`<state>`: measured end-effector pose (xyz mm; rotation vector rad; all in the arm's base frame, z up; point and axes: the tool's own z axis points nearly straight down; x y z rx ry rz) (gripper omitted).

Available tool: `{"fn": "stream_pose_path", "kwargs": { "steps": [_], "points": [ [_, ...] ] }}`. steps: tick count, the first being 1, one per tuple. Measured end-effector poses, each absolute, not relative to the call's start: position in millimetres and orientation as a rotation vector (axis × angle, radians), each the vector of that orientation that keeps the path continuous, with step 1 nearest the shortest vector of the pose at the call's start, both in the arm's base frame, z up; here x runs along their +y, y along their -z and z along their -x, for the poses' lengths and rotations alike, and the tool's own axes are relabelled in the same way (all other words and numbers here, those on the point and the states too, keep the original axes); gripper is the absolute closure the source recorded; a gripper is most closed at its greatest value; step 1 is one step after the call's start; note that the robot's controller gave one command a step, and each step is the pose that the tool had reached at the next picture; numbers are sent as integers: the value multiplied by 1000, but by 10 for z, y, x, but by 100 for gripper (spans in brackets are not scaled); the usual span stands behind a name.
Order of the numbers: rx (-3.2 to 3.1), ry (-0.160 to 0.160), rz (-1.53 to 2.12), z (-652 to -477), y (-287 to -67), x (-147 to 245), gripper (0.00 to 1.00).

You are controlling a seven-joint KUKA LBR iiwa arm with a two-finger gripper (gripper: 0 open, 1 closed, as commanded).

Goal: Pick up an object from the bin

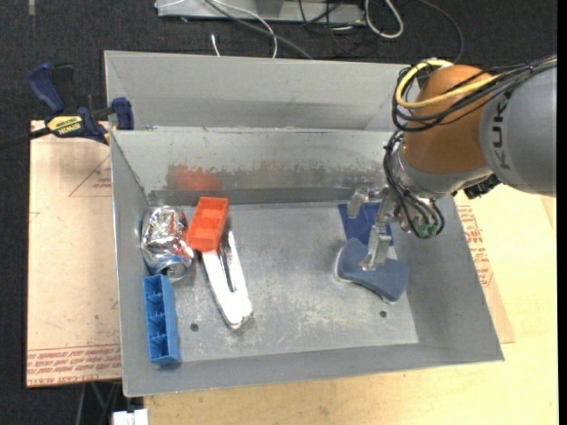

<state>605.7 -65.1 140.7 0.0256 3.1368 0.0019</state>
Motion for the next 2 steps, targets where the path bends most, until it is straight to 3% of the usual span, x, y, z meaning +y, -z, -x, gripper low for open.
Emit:
{"fn": "stream_pose_path", "kwargs": {
  "steps": [1, 2],
  "points": [
    [3137, -2, -25, -6057, -1407, -650, 100],
    [3137, -2, -25, -6057, -1407, -650, 0]
  ]
}}
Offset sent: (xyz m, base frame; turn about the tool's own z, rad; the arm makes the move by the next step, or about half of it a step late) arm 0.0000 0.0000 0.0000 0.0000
